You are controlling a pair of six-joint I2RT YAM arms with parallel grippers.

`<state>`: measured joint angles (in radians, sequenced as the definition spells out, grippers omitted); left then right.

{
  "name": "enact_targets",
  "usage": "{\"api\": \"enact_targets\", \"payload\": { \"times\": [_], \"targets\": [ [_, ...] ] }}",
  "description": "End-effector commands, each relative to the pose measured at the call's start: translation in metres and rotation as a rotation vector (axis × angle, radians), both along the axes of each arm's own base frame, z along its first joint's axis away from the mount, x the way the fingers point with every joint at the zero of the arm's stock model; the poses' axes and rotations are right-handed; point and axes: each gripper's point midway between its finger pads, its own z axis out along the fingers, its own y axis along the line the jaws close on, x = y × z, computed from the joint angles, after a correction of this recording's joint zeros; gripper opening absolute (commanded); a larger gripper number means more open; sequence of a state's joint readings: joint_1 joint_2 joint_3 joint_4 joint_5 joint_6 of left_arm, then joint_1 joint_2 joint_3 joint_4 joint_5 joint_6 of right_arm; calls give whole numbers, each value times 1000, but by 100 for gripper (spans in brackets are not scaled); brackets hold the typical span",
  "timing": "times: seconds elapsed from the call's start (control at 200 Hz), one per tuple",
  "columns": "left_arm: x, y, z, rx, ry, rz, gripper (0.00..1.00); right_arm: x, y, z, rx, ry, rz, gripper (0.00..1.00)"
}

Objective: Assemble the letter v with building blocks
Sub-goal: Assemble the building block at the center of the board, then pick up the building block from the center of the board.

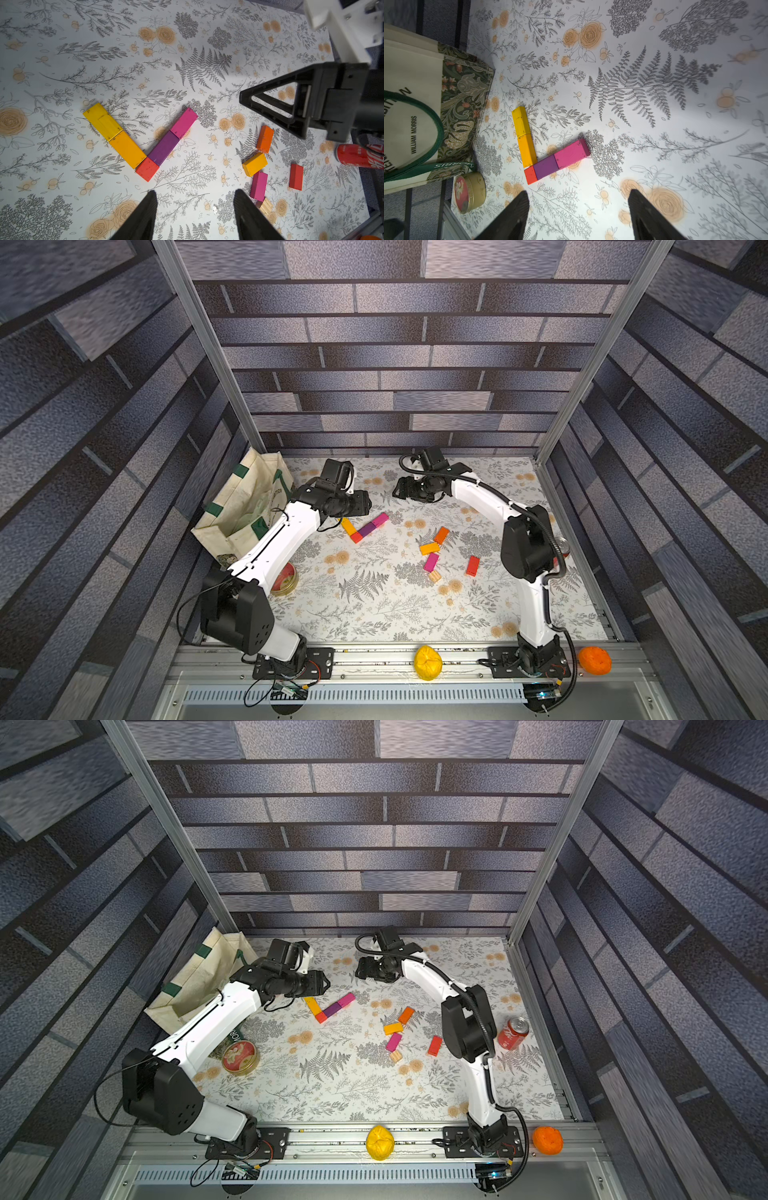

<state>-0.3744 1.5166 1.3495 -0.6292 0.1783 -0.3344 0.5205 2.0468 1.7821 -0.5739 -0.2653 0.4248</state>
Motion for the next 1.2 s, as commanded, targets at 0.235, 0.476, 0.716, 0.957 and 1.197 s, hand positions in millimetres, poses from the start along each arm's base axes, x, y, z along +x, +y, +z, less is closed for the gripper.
{"api": "enact_targets", "payload": {
  "times": [0.235,0.476,0.716,0.957,1.197],
  "targets": [
    [5,-67,-10,125,29,-201,60,-42,-91,32,-61,-123,-200,79],
    [1,-117,-30,259,67,-314,60,-82,-146,30,-123,-151,-357,79],
    [-3,-165,-55,320,111,-415,60,-129,-198,16,-191,-141,-500,80],
    [-1,-192,-85,409,176,-462,62,-167,-226,-1,-176,-128,-602,81],
    [-9,-212,-108,451,213,-521,64,-190,-240,-16,-173,-107,-653,82]
  ]
}}
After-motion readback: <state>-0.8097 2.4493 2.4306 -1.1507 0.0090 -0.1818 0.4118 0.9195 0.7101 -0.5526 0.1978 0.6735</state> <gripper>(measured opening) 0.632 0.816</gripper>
